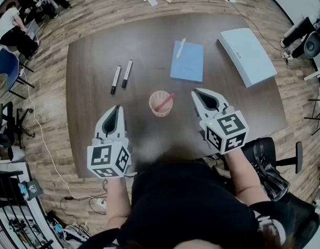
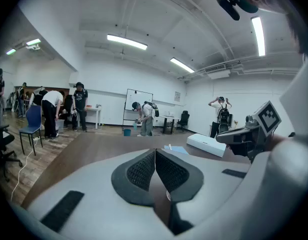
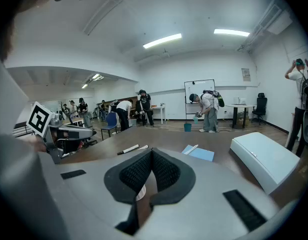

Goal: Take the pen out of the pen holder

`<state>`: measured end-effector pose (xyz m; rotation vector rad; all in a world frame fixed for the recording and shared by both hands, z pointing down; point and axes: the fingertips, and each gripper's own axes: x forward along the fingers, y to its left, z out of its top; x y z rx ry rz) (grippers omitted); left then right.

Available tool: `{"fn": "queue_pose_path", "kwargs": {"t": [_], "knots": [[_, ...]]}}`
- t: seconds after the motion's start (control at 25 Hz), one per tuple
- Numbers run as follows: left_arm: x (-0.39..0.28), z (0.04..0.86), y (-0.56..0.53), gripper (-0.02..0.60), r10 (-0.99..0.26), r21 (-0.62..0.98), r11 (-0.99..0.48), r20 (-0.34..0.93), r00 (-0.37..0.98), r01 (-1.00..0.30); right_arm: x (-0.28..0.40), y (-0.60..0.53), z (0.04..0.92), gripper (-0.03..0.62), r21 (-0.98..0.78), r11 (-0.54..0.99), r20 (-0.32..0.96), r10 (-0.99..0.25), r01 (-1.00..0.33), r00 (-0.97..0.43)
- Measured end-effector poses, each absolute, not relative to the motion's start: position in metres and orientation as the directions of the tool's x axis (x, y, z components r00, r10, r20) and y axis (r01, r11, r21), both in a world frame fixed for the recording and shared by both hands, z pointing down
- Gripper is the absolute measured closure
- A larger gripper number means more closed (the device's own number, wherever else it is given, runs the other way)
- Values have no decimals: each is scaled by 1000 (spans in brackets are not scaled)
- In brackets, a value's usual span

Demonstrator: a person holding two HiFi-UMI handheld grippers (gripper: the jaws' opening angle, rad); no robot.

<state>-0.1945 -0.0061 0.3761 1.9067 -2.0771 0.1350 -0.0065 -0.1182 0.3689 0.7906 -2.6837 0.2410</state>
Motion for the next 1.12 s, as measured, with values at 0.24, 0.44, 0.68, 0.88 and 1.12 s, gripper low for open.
{"fn": "queue_pose_path", "kwargs": {"t": [0.24, 0.44, 0.68, 0.88, 1.12], "knots": [[-193, 378, -11, 549, -954, 146, 102, 294, -55, -984, -8, -122, 368, 576, -88, 829, 340, -497, -553, -798], [-190, 380, -15, 549, -953, 143, 92, 300, -45, -985, -11, -123, 369, 576, -73, 831, 341, -500, -552, -796], [-186, 384, -14, 549, -950, 147, 93, 308, -44, -985, -10, -124, 372, 576, -82, 833, 339, -493, -548, -801], [-188, 388, -11, 549, -949, 148, 106, 311, -55, -983, -15, -124, 375, 575, -116, 838, 324, -476, -534, -818], [-190, 391, -3, 549, -944, 147, 127, 321, -74, -981, -28, -116, 384, 525, -196, 859, 323, -399, -473, -858]]}}
